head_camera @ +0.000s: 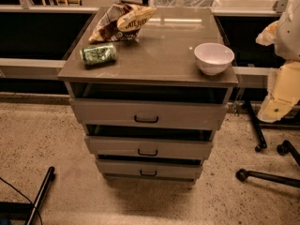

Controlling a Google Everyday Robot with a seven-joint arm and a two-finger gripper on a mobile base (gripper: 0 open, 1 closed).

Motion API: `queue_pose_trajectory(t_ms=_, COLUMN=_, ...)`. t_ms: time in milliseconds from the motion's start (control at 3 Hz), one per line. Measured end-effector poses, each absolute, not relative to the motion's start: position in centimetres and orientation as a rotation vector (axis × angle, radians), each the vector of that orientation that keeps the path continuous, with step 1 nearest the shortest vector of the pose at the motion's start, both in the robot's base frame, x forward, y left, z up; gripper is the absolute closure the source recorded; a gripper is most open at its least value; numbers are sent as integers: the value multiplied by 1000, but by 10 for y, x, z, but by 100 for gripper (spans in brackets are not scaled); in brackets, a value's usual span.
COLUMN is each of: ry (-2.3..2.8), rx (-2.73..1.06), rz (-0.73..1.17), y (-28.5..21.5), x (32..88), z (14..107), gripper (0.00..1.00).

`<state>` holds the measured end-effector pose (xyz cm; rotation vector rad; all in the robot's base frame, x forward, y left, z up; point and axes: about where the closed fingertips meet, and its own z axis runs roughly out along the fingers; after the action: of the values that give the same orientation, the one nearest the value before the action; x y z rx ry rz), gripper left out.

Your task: Open middle drawer

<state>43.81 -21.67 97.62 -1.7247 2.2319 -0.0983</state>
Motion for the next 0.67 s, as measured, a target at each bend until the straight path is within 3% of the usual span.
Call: queue_pose_trajectory(t_ms=667, ry=2224, rx=-1729, rz=-17, y=-216, x=443, z=943, gripper=0)
